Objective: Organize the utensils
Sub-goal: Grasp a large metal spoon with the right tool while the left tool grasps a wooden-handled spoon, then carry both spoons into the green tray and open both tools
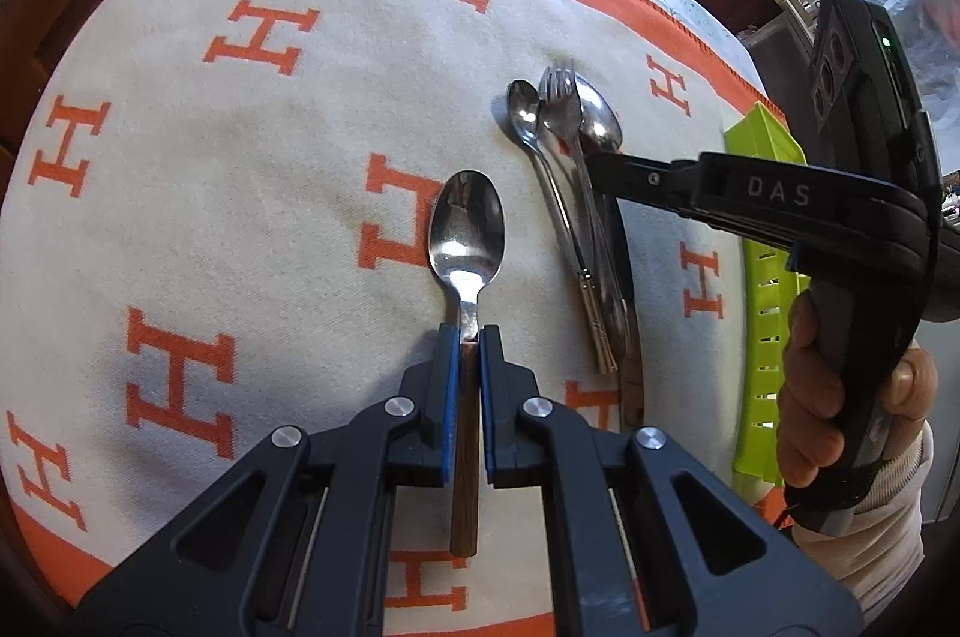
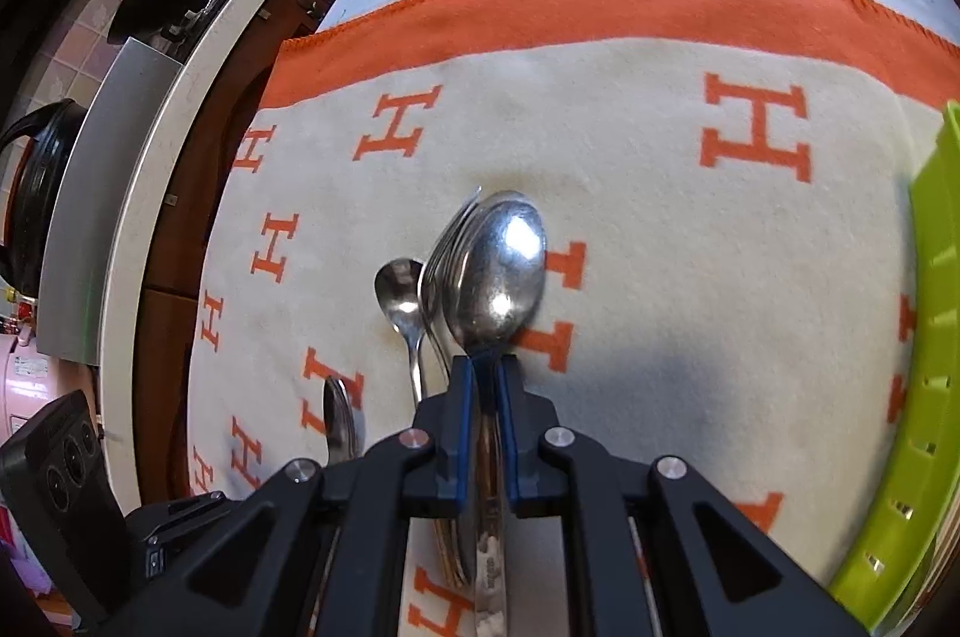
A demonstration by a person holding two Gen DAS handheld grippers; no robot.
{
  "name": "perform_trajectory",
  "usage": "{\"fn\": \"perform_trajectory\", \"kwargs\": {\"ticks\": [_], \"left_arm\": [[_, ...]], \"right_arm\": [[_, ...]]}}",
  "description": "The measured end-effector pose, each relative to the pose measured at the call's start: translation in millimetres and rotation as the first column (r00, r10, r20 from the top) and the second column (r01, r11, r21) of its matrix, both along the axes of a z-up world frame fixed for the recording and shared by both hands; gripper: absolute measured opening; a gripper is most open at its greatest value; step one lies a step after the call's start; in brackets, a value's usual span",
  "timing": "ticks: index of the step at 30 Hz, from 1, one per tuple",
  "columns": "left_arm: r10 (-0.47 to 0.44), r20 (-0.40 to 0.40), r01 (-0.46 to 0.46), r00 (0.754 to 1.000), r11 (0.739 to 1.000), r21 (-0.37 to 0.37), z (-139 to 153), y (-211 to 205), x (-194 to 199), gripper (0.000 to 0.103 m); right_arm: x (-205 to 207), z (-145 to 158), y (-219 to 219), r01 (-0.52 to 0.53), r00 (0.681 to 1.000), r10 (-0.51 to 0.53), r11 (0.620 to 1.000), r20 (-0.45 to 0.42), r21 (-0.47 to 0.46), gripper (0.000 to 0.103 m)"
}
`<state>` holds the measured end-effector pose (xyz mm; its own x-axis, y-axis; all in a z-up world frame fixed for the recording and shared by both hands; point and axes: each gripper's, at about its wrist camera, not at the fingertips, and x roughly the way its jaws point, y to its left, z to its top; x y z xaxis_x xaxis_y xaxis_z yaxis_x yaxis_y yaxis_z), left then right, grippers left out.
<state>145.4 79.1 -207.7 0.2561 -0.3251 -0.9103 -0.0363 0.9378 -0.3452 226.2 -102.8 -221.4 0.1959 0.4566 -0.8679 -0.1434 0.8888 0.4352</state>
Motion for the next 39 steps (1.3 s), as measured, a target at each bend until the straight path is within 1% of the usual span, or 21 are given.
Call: {"fn": "perform_trajectory", "kwargs": {"ticks": [3, 5, 6, 13, 19, 25, 30, 34, 39], "left_arm": [[-0.004, 0.007, 0.004, 1.000, 1.000, -0.004, 3.3, -0.8, -0.5, 0.004], [-0.007, 0.020, 0.007, 1.000, 1.000, -0.010, 9.1, -2.2, -1.6, 0.004], [-0.011, 0.026, 0.011, 1.000, 1.000, -0.011, 12.0, -3.6, -1.9, 0.004], [-0.046, 0.078, 0.048, 0.996, 0.999, -0.026, 36.9, -22.6, -5.4, 0.004], [-0.079, 0.115, 0.083, 0.990, 0.996, -0.024, 55.2, -44.0, -9.2, 0.004], [-0.119, 0.138, 0.120, 0.983, 0.993, -0.002, 69.0, -66.7, -16.9, 0.004], [-0.153, 0.157, 0.152, 0.976, 0.988, 0.014, 80.2, -85.4, -25.6, 0.004], [-0.180, 0.175, 0.179, 0.968, 0.984, 0.023, 91.7, -99.4, -31.2, 0.004], [-0.232, 0.206, 0.231, 0.951, 0.973, 0.030, 116.8, -122.1, -40.3, 0.004]], "right_arm": [[-2.6, 1.7, 2.8, -0.004, 0.999, 0.005, 1.000, 0.033, -0.030, 0.007], [-8.2, 5.0, 4.2, 0.003, 0.998, 0.002, 0.997, 0.066, -0.076, 0.006], [-10.6, 6.3, 3.4, 0.008, 0.997, -0.002, 0.996, 0.074, -0.085, 0.006], [-33.1, 21.9, -17.5, 0.056, 0.991, -0.052, 0.998, 0.123, -0.030, 0.005], [-55.0, 41.2, -45.0, 0.102, 0.977, -0.106, 0.994, 0.185, 0.031, 0.005], [-83.0, 56.9, -70.3, 0.119, 0.955, -0.138, 0.989, 0.263, 0.087, 0.005], [-108.4, 70.5, -93.6, 0.134, 0.938, -0.173, 0.980, 0.300, 0.145, 0.002], [-124.9, 87.5, -114.8, 0.152, 0.916, -0.211, 0.970, 0.341, 0.191, 0.002], [-143.7, 115.8, -138.0, 0.163, 0.896, -0.229, 0.967, 0.380, 0.198, 0.002]]}}
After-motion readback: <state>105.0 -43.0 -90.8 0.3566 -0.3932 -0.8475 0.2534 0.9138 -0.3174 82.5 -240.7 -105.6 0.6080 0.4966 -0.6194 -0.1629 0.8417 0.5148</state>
